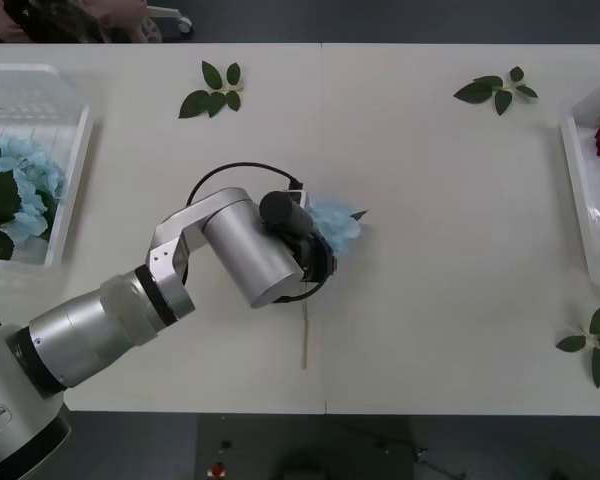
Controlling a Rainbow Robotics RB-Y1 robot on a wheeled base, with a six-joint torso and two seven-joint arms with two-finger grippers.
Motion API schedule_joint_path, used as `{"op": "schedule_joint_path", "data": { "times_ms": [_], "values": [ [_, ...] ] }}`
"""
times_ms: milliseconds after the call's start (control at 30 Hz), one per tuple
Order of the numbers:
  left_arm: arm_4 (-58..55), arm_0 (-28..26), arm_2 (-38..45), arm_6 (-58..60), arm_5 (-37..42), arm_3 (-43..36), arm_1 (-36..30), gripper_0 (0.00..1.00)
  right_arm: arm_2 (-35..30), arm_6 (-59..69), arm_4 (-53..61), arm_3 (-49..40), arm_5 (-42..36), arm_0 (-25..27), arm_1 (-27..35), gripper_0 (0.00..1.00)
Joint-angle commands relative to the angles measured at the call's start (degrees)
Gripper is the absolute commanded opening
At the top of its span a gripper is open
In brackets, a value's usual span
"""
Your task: Put the red flowers into the right box and the blue flowers into the left box
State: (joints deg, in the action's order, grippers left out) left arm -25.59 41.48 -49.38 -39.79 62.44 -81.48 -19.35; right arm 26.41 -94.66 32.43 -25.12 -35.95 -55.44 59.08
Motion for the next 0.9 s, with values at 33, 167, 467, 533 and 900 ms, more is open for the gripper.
{"op": "schedule_joint_path", "data": {
  "times_ms": [33, 167, 467, 533, 900],
  "values": [
    [3.8, 0.89, 1.39, 1.29, -0.39, -0.7, 0.89, 0.62, 4.44, 0.18, 1.5, 1.39, 1.76, -0.9, -1.33, 0.0],
    [5.99, 0.98, 1.48, 1.2, -0.39, 0.36, 0.89, 0.0, 6.11, 0.53, 2.9, 1.91, 2.38, -0.46, -1.86, 0.37],
    [7.05, 0.8, 1.39, 0.06, -2.41, 3.52, 0.89, 0.0, 6.11, -0.88, 7.21, 0.77, 6.16, 2.79, -2.83, 0.73],
    [7.4, 0.71, 1.48, -0.11, -2.5, 3.61, 0.81, 0.0, 6.11, -3.6, 10.46, -0.9, 6.16, 3.76, -2.65, 0.74],
    [-0.16, 1.24, 7.98, -0.64, 4.97, -12.21, -9.83, 0.0, -0.57, -23.55, 52.39, -27.53, -15.64, 10.79, 5.26, 0.76]
  ]
}}
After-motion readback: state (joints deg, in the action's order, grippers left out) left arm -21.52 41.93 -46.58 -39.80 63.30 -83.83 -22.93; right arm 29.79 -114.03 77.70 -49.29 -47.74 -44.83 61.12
